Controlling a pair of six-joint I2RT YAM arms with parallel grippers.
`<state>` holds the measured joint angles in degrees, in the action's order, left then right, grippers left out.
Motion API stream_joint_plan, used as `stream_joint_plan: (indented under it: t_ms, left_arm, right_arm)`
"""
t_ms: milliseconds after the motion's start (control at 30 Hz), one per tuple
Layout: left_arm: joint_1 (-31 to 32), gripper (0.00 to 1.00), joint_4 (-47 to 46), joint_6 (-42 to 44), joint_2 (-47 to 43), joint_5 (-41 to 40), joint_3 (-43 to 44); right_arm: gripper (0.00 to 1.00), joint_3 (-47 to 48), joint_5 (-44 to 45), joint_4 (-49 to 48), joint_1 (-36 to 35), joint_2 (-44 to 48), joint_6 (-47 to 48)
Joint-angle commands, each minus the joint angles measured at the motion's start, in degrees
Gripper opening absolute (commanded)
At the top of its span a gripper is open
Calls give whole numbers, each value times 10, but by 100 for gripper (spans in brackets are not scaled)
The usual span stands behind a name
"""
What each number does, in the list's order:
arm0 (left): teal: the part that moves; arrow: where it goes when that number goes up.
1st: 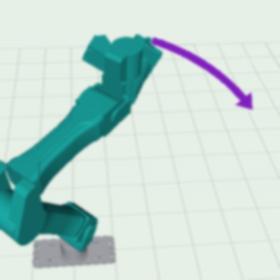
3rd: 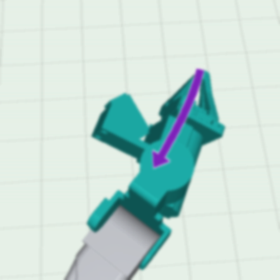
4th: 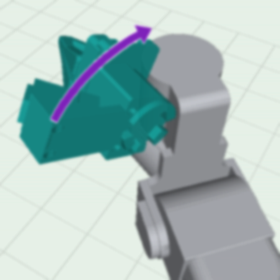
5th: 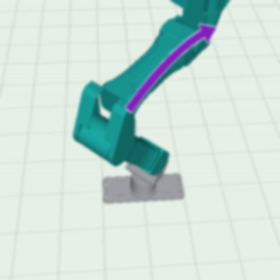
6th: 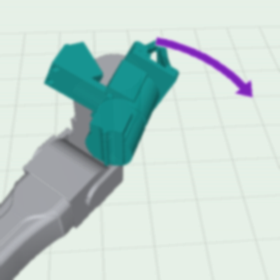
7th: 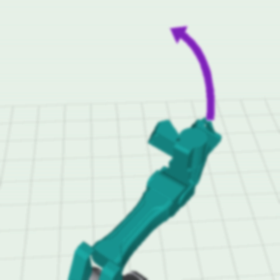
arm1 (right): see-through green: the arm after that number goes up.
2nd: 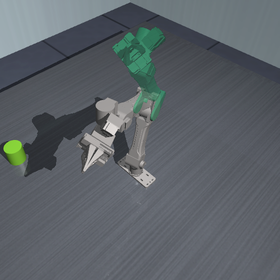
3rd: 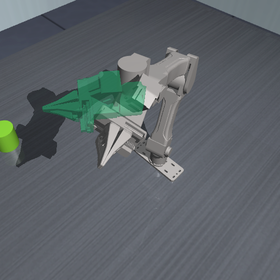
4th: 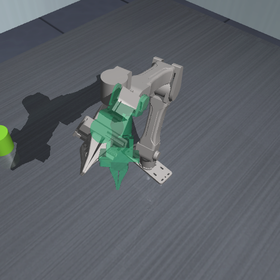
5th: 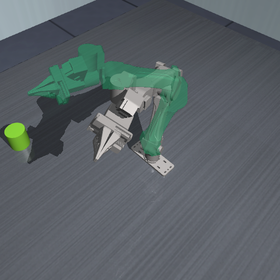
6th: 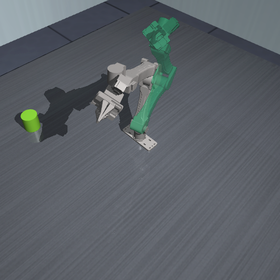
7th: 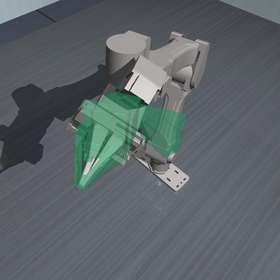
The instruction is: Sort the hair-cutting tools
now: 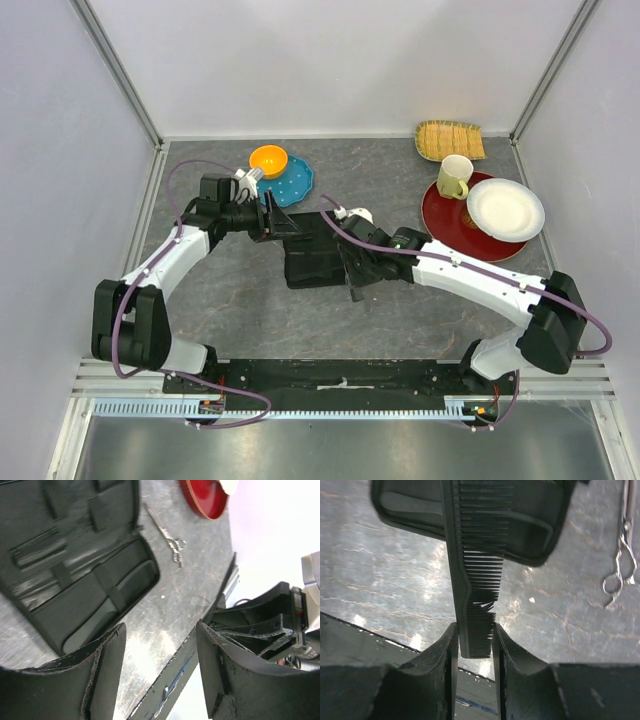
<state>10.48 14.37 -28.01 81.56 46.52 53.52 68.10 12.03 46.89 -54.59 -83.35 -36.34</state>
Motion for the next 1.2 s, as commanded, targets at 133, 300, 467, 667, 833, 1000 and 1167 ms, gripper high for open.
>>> stream_joint_plan:
  t_ms: [133, 300, 467, 667, 833, 1000, 1167]
  left_arm:
    - [21, 67, -140, -47, -66, 105, 7]
    - [32, 69, -141, -64, -58, 93, 11]
    - [51, 70, -166, -73, -62, 81, 15]
    - [60, 44, -151, -78, -43, 60, 23]
    - [60, 2, -95, -53, -38, 14, 55]
    - [58, 2, -5, -18, -25, -34, 127]
    - [40, 2, 54, -18, -6, -63, 237]
  right_arm:
    - [18, 85, -78, -85, 3, -24, 133]
    - [16, 103, -119, -101, 2, -28, 159]
    - [16, 112, -119, -100, 3, -32, 168]
    - [15, 109, -119, -103, 3, -33, 174]
    - [15, 105, -108, -108, 3, -25, 168]
    - [67, 112, -75, -136, 3, 4, 150]
    - [98, 136, -2, -172, 4, 37, 128]
